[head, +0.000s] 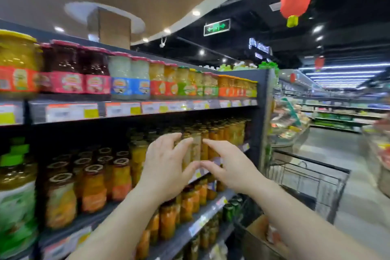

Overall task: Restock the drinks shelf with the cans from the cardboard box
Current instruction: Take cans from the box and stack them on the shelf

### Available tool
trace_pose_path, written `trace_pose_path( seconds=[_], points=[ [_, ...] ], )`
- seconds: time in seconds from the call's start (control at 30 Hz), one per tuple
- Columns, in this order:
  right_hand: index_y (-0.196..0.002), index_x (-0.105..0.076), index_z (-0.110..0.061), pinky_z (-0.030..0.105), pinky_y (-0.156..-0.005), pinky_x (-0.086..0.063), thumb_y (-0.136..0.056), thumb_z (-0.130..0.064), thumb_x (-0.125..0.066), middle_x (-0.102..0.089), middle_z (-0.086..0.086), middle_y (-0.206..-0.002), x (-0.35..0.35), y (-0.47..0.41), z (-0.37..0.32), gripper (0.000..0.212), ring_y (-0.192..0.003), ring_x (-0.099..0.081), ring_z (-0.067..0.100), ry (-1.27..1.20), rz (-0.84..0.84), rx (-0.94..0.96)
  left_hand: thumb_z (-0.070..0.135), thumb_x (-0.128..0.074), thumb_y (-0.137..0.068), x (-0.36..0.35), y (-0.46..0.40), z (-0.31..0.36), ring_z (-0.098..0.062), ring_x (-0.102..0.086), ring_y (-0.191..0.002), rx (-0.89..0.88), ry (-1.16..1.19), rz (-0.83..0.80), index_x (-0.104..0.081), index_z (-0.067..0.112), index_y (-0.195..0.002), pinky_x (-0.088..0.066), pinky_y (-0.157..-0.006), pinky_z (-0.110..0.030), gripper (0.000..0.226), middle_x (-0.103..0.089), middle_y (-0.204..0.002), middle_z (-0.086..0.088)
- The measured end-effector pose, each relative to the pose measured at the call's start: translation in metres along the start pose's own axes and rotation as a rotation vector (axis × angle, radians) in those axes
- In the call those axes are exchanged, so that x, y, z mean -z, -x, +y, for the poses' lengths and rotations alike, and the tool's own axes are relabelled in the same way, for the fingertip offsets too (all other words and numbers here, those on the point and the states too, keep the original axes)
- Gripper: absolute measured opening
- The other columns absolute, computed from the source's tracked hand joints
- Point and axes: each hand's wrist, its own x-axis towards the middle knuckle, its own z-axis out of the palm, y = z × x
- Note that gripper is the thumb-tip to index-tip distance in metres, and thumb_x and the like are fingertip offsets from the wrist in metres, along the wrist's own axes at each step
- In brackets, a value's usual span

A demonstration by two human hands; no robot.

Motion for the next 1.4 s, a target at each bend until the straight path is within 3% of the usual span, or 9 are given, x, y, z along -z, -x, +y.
trace_pose_path(
  seconds=[0.13,0.2,0.43,0.57,0.67,0.83,1.17,1.4],
  points=[
    [-0.154,-0.026,-0.027,0.034,-0.116,-0.026,-0.096,-0.053,-0.05,-0.035,0.003,-0.155,0.005,0.056,0.121,0.068,-0.144,-0.027,0.02,0.251,-0.039,-0.248,0.061,-0.04,-0.093,-0.121,-0.024,0.075,-0.024,-0.016,-0.146,-0.069,0.044,-0.243,-0.027,0.033,-0.151,-0.013,-0.119,-0.044,0.065,-0.023,-0.159,-0.001],
    [-0.155,-0.022,-0.029,0.037,-0.118,-0.024,-0.096,-0.055,-0.046,-0.03,0.005,-0.158,0.003,0.08,0.176,0.069,-0.146,-0.023,0.023,0.32,-0.056,-0.377,0.061,-0.037,-0.094,-0.175,-0.034,0.105,-0.022,-0.008,-0.149,-0.109,0.104,-0.336,-0.023,0.033,-0.152,-0.008,-0.119,-0.045,0.065,-0.015,-0.162,0.0],
    [-0.153,-0.023,-0.033,0.045,-0.12,-0.022,-0.093,-0.059,-0.045,-0.029,0.005,-0.159,-0.015,0.112,0.358,0.069,-0.147,-0.02,0.028,0.413,-0.076,-0.689,0.06,-0.034,-0.096,-0.363,-0.079,0.176,-0.024,-0.007,-0.149,-0.207,0.183,-0.468,-0.023,0.033,-0.152,-0.001,-0.119,-0.045,0.063,-0.015,-0.163,-0.002],
    [-0.154,-0.024,-0.03,0.042,-0.119,-0.025,-0.095,-0.056,-0.048,-0.03,0.005,-0.158,-0.014,0.117,0.462,0.069,-0.146,-0.024,0.026,0.4,-0.085,-0.884,0.06,-0.037,-0.094,-0.468,-0.118,0.198,-0.026,-0.009,-0.148,-0.217,0.213,-0.535,-0.026,0.033,-0.151,-0.002,-0.119,-0.046,0.064,-0.019,-0.161,-0.004],
    [-0.154,-0.026,-0.027,0.04,-0.113,-0.033,-0.095,-0.052,-0.052,-0.039,0.007,-0.153,-0.013,0.121,0.528,0.069,-0.139,-0.036,0.026,0.424,-0.124,-0.955,0.06,-0.039,-0.094,-0.534,-0.136,0.216,-0.025,-0.01,-0.148,-0.203,0.251,-0.597,-0.027,0.034,-0.15,-0.001,-0.119,-0.045,0.064,-0.021,-0.161,-0.003],
    [-0.153,-0.026,-0.028,0.041,-0.114,-0.032,-0.094,-0.051,-0.053,-0.038,0.005,-0.153,-0.039,0.124,0.62,0.069,-0.141,-0.033,0.025,0.398,-0.223,-1.006,0.061,-0.035,-0.094,-0.631,-0.142,0.234,-0.023,-0.008,-0.149,-0.188,0.219,-0.709,-0.02,0.035,-0.152,0.004,-0.118,-0.043,0.064,-0.019,-0.161,-0.001],
    [-0.153,-0.023,-0.03,0.038,-0.112,-0.036,-0.092,-0.049,-0.057,-0.042,0.0,-0.149,-0.165,0.13,0.791,0.072,-0.134,-0.04,0.022,0.171,-0.437,-0.945,0.065,-0.038,-0.092,-0.786,-0.096,0.242,-0.02,-0.009,-0.148,0.048,0.136,-0.949,-0.016,0.036,-0.153,-0.002,-0.12,-0.042,0.071,-0.018,-0.161,0.004],
    [-0.154,-0.014,-0.029,0.043,-0.112,-0.03,-0.089,-0.053,-0.057,-0.047,0.004,-0.142,-0.269,0.137,0.859,0.082,-0.133,-0.041,0.025,0.267,-0.616,-1.044,0.069,-0.034,-0.09,-0.856,-0.057,0.219,-0.014,-0.003,-0.148,0.166,0.146,-1.043,-0.008,0.038,-0.154,0.001,-0.119,-0.037,0.075,-0.012,-0.161,0.01]
  ],
)
